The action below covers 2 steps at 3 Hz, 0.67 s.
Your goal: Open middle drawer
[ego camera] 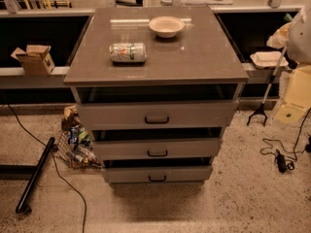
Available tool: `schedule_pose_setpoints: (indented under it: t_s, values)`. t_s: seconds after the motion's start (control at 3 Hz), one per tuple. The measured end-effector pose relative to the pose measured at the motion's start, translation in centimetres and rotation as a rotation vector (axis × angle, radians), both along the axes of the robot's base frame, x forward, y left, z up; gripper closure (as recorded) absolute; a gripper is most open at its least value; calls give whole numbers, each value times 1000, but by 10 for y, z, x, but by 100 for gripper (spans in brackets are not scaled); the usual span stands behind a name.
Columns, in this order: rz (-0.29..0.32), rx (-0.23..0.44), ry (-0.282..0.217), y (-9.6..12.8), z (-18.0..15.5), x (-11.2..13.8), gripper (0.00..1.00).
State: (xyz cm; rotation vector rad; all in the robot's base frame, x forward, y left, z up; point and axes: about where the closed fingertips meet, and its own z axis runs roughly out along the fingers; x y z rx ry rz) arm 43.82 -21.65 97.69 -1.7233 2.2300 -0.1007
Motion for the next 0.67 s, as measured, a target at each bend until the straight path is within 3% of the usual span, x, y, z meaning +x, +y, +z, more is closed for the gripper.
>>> schedule_pose_setpoints:
  t_s: [0.33, 0.67]
  values:
    - [0, 0, 0, 0, 0, 0, 0]
    - [30, 12, 43, 8, -36, -4, 0]
